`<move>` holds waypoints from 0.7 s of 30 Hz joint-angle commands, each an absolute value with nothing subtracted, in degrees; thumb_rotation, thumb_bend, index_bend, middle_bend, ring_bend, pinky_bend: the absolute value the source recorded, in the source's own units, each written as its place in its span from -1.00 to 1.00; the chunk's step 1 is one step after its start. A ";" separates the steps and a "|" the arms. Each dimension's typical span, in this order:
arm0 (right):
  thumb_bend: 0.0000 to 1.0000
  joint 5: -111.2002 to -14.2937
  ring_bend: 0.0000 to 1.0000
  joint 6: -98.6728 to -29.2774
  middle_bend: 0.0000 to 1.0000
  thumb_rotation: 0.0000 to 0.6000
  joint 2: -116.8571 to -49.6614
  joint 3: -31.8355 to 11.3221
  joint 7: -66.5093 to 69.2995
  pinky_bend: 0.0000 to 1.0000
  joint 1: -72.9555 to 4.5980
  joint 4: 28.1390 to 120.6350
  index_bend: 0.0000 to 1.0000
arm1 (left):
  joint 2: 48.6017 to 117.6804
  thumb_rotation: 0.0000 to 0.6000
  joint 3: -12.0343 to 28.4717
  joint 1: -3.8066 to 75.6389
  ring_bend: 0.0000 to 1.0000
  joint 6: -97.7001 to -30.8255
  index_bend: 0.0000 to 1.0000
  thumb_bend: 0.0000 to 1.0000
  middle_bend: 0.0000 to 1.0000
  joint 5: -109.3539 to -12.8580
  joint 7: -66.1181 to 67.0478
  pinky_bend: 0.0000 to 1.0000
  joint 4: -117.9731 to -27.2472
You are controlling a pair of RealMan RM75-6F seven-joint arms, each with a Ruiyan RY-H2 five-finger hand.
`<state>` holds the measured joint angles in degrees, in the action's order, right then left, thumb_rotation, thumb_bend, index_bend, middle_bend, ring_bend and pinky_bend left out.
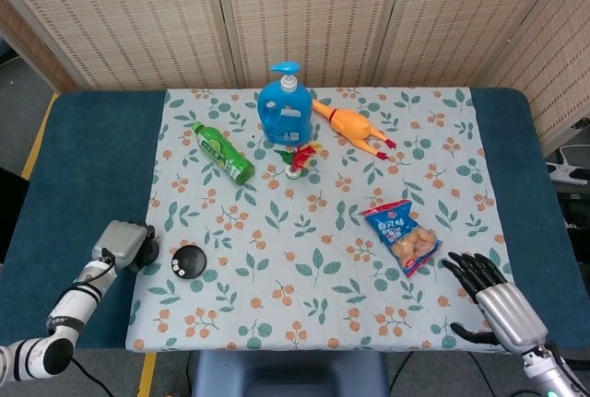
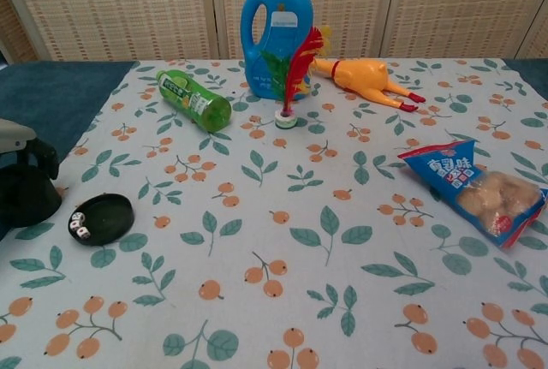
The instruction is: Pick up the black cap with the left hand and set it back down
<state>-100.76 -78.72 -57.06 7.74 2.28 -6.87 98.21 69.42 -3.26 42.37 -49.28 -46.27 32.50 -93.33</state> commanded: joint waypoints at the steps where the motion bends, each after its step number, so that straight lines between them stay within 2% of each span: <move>1: -0.76 -100.80 -1.00 -78.62 -1.00 0.74 -57.05 7.79 2.26 -1.00 -6.93 98.24 -1.00 | 68.98 1.00 -2.94 42.14 -1.00 -50.14 -1.00 -0.24 -1.00 -47.25 31.70 -0.67 -93.76; 7: -0.76 -100.81 -1.00 -78.79 -1.00 0.74 -57.01 7.81 2.11 -1.00 -6.83 98.34 -1.00 | 67.07 1.00 -1.62 39.98 -1.00 -54.80 -1.00 -0.28 -1.00 -52.41 28.08 -0.74 -96.28; 12: -0.76 -100.93 -1.00 -79.30 -1.00 0.74 -57.12 7.71 1.84 -1.00 -6.63 98.33 -1.00 | 61.74 1.00 -1.74 35.81 -1.00 -61.43 -1.00 -0.28 -1.00 -61.80 22.46 -0.77 -103.18; 15: -0.76 -100.86 -1.00 -79.96 -1.00 0.74 -57.28 7.49 1.55 -1.00 -6.36 98.11 -1.00 | 59.49 1.00 -4.29 29.20 -1.00 -70.73 -1.00 -0.26 -1.00 -74.36 13.90 -0.81 -105.45; 16: -0.76 -100.62 -1.00 -80.11 -1.00 0.74 -57.45 7.32 1.20 -1.00 -6.24 97.96 -1.00 | 59.68 1.00 -6.07 25.49 -1.00 -75.91 -1.00 -0.26 -1.00 -79.86 9.31 -0.83 -104.68; 20: -0.76 -98.15 -1.00 -80.38 -1.00 0.74 -58.59 6.10 -1.70 -1.00 -5.63 97.78 -1.00 | 64.98 1.00 -11.45 13.07 -1.00 -92.86 -1.00 -0.26 -1.00 -92.28 -1.96 -0.91 -94.74; 21: -0.76 -97.47 -1.00 -80.51 -1.00 0.74 -58.92 5.77 -2.48 -1.00 -5.43 97.86 -1.00 | 66.43 1.00 -12.04 11.01 -1.00 -95.10 -1.00 -0.26 -1.00 -93.16 -3.53 -0.92 -92.13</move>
